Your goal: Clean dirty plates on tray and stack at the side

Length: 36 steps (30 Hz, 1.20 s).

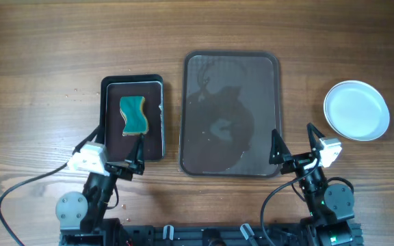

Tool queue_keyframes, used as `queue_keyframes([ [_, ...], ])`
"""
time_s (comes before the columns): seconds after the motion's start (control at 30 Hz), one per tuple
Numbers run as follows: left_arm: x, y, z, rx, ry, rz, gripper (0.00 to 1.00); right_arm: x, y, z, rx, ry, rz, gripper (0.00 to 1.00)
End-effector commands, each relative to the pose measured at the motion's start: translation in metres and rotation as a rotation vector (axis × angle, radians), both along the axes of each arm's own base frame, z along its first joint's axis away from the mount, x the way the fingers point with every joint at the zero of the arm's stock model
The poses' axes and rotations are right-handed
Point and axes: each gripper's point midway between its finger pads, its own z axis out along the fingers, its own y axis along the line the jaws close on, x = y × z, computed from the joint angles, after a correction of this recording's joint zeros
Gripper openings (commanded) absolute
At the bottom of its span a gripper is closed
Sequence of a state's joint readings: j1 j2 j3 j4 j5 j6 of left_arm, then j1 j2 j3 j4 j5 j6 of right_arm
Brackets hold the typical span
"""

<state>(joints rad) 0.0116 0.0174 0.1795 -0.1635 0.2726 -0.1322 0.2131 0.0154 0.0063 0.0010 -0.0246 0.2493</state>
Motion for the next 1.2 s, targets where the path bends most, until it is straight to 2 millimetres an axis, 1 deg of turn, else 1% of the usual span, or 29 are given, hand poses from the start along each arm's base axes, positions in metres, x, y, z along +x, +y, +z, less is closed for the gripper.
queue_keyframes([
  [0.0,0.006,0.003,-0.026,0.021,0.029,0.032,1.00,0.000,-0.003,0.002,0.016,-0.004,-0.015,1.00],
  [0.13,0.013,-0.001,-0.055,0.021,0.046,0.015,1.00,0.000,-0.003,0.002,0.016,-0.004,-0.015,1.00],
  [1.17,0.013,-0.002,-0.055,0.022,0.048,0.012,1.00,0.000,-0.003,0.002,0.017,-0.004,-0.015,1.00],
])
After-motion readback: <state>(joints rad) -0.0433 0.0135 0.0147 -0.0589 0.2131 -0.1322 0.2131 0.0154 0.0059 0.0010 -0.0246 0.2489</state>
